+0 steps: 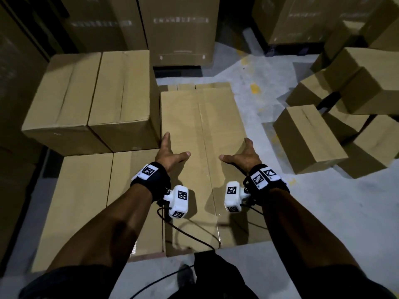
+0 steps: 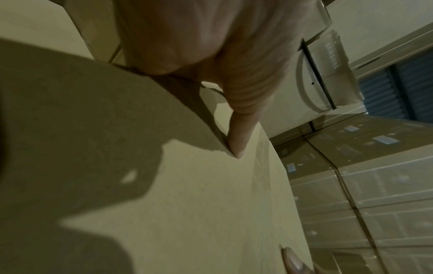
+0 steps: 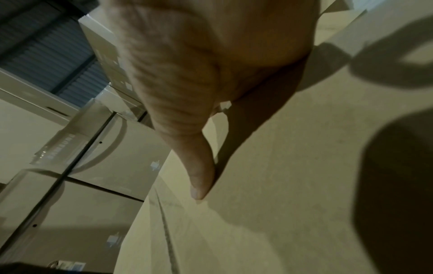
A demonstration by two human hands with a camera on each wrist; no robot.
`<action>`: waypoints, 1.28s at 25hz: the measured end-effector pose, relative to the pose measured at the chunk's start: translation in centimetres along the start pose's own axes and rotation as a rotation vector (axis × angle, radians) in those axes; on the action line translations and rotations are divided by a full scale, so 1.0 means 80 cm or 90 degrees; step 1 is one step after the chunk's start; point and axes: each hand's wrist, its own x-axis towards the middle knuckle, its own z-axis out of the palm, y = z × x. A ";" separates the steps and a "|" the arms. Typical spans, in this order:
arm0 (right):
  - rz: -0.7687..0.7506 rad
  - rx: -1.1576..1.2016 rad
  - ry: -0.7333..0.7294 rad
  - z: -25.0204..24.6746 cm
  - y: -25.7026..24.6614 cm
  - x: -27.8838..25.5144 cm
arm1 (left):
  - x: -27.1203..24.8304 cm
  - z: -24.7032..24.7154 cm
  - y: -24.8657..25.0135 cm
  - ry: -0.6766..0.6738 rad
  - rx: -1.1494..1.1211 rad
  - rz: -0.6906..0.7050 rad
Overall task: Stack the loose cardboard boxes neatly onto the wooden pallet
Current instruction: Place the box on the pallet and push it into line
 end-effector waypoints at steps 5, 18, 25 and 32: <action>0.007 0.017 -0.031 0.027 -0.015 0.068 | 0.061 -0.012 0.003 0.003 0.048 -0.033; 0.043 -0.021 -0.049 0.102 -0.055 0.203 | 0.187 -0.037 0.003 0.051 0.087 -0.065; 0.024 0.028 -0.056 0.127 -0.078 0.254 | 0.235 -0.052 -0.004 0.083 0.129 -0.076; 0.028 0.041 -0.053 0.147 -0.093 0.290 | 0.280 -0.067 -0.010 0.113 0.201 -0.115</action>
